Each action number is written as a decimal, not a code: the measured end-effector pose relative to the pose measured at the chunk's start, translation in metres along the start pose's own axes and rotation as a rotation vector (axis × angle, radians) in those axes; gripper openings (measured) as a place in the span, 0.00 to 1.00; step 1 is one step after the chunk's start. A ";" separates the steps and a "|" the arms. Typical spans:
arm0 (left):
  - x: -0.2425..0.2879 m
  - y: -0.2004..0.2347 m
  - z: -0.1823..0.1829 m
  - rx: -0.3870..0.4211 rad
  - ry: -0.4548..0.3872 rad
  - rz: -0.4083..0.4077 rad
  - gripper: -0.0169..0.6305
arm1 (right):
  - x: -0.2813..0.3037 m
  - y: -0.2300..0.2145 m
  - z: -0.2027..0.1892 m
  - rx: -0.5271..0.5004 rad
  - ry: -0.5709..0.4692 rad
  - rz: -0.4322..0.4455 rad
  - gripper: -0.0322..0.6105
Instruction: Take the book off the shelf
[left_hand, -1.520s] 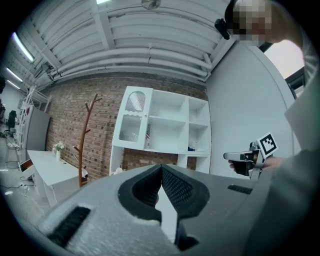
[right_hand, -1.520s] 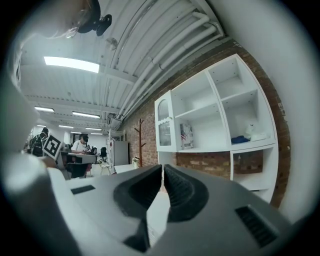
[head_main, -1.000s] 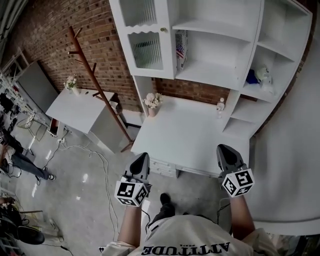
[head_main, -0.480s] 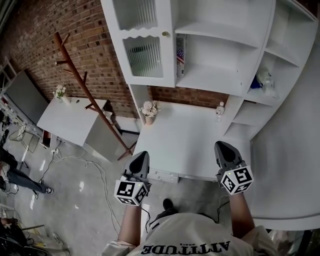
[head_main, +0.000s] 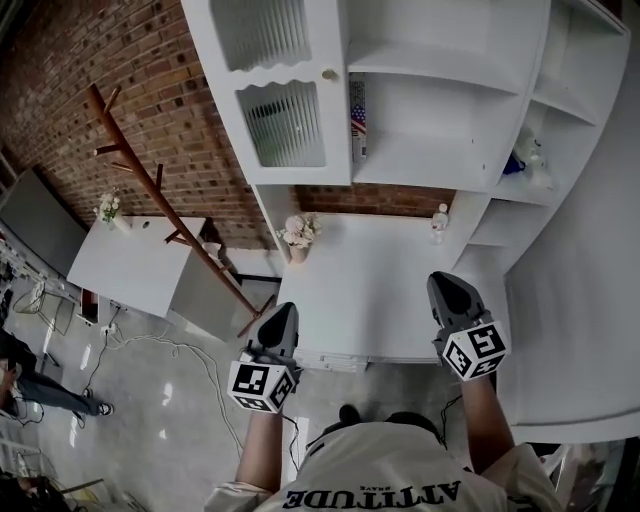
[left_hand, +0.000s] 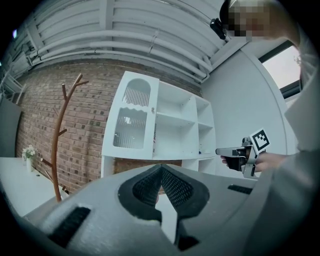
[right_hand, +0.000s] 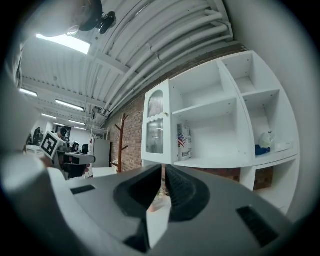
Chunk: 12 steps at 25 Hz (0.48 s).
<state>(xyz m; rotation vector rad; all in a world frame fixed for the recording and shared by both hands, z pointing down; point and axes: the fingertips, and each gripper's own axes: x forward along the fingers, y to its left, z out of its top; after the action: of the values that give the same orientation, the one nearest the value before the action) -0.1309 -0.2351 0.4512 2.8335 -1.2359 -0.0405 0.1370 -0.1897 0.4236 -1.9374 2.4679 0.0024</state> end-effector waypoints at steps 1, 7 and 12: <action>0.002 0.001 0.000 -0.003 -0.002 -0.008 0.06 | 0.003 0.001 0.001 -0.001 -0.001 -0.002 0.10; 0.017 0.005 -0.001 -0.021 -0.003 -0.026 0.06 | 0.015 -0.004 0.006 -0.011 -0.001 -0.009 0.10; 0.029 0.007 0.001 -0.023 0.006 -0.011 0.06 | 0.031 -0.015 0.008 -0.010 0.006 0.009 0.10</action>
<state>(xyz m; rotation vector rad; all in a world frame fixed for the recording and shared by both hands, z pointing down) -0.1166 -0.2614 0.4509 2.8189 -1.2103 -0.0463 0.1446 -0.2232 0.4157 -1.9337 2.4847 0.0098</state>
